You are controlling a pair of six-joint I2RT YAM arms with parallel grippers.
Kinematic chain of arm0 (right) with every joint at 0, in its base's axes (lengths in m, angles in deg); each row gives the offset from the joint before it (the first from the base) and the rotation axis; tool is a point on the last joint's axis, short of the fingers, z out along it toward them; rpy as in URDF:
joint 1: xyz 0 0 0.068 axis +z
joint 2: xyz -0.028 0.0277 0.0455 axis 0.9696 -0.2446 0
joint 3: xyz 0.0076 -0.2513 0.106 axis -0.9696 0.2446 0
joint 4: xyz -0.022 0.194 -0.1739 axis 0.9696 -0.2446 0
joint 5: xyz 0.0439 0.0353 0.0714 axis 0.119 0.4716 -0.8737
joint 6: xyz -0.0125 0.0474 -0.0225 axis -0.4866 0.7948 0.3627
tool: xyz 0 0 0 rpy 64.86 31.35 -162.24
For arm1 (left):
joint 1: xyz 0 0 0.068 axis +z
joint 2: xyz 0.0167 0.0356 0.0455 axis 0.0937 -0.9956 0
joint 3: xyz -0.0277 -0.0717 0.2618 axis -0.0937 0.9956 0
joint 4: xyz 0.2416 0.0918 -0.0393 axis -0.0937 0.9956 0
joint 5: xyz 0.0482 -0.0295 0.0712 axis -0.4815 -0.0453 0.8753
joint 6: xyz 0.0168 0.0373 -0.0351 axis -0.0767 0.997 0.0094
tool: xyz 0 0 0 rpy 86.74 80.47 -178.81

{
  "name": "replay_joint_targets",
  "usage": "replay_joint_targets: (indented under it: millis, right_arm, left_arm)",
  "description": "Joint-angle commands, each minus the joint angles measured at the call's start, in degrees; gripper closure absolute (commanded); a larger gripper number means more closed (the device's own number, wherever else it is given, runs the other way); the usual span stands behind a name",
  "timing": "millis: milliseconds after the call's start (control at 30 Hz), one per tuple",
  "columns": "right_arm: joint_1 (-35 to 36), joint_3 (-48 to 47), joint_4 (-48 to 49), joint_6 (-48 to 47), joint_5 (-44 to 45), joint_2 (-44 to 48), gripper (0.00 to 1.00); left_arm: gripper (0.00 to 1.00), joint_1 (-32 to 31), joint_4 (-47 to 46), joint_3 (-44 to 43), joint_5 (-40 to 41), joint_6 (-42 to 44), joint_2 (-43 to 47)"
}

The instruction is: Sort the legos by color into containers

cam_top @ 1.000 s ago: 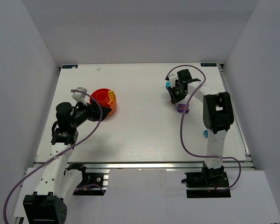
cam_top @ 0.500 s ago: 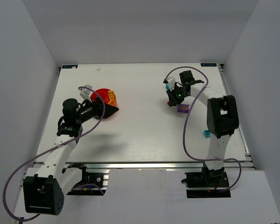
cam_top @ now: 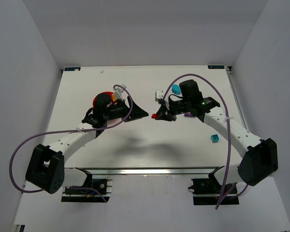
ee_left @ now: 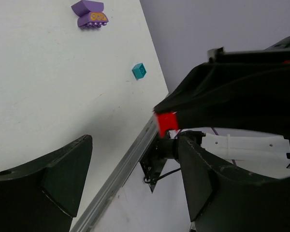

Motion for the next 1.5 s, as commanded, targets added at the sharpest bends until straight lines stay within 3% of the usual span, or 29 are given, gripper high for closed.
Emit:
replay_joint_targets:
  millis: [0, 200, 800, 1033, 1200, 1333, 1467]
  right_arm:
    - [1.58, 1.41, 2.82, 1.64, 3.3, 0.12, 0.95]
    - [3.43, 4.22, 6.86, 2.87, 7.35, 1.79, 0.95]
    - [5.45, 4.84, 10.03, 5.34, 14.12, 1.88, 0.95]
    - [5.62, 5.72, 10.99, 5.86, 13.95, 3.02, 0.95]
    - [5.45, 6.24, 11.87, 5.86, 14.03, 3.81, 0.95]
    - [5.45, 6.68, 12.31, 5.78, 14.39, 4.25, 0.95]
    - [5.54, 7.47, 12.75, 5.69, 14.47, 4.6, 0.84]
  left_arm:
    - [0.19, -2.09, -2.96, -3.75, 3.68, -3.01, -0.77]
    - [0.19, -5.17, -2.18, -6.74, 4.13, -4.16, -4.02]
    - [0.39, -9.92, 6.96, -11.76, 7.21, 0.24, -9.56]
    - [0.56, -9.92, 6.53, -11.49, 6.86, 0.24, -10.7]
    - [0.6, -9.92, 7.14, -12.28, 6.85, 0.32, -11.85]
    - [0.7, -9.92, 7.84, -12.81, 7.21, 0.59, -12.2]
    - [0.83, -9.92, 7.67, -13.25, 7.03, 0.59, -12.73]
